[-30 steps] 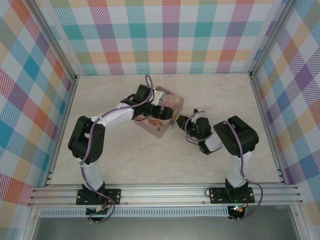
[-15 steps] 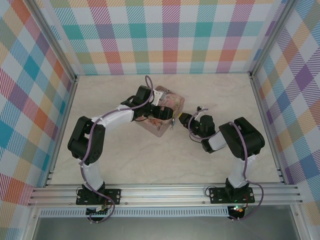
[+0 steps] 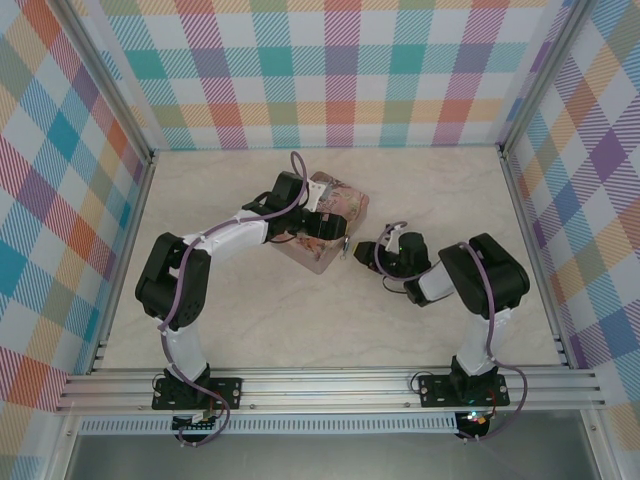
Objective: Unlock the padlock with the key
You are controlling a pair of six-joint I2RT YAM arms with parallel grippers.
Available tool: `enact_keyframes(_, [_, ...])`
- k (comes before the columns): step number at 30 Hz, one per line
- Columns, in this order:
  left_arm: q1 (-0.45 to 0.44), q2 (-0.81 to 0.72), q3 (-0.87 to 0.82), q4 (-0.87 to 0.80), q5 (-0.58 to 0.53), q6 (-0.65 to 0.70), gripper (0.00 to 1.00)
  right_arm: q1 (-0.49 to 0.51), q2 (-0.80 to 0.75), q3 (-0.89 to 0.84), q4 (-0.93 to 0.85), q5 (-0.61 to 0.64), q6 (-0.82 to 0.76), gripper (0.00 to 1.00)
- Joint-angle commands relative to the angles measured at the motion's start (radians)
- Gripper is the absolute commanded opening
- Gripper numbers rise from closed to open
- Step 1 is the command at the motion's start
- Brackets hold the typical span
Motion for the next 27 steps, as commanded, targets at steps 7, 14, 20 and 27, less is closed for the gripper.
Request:
enact_keyframes(7, [-0.002, 0.002, -0.031, -0.032, -0.026, -0.016, 0.93, 0.05, 0.025, 0.055, -0.114, 0.062, -0.006, 0.37])
enact_keyframes(14, [-0.002, 0.002, -0.031, -0.028, -0.026, -0.018, 0.93, 0.059, 0.059, 0.099, -0.138, 0.075, 0.011, 0.36])
enact_keyframes(20, [-0.002, 0.003, -0.033, -0.026, -0.027, -0.019, 0.93, 0.073, 0.085, 0.117, -0.166, 0.1, 0.025, 0.35])
enact_keyframes(27, [-0.002, 0.002, -0.039, -0.016, -0.026, -0.022, 0.93, 0.084, 0.091, 0.119, -0.252, 0.147, 0.031, 0.31])
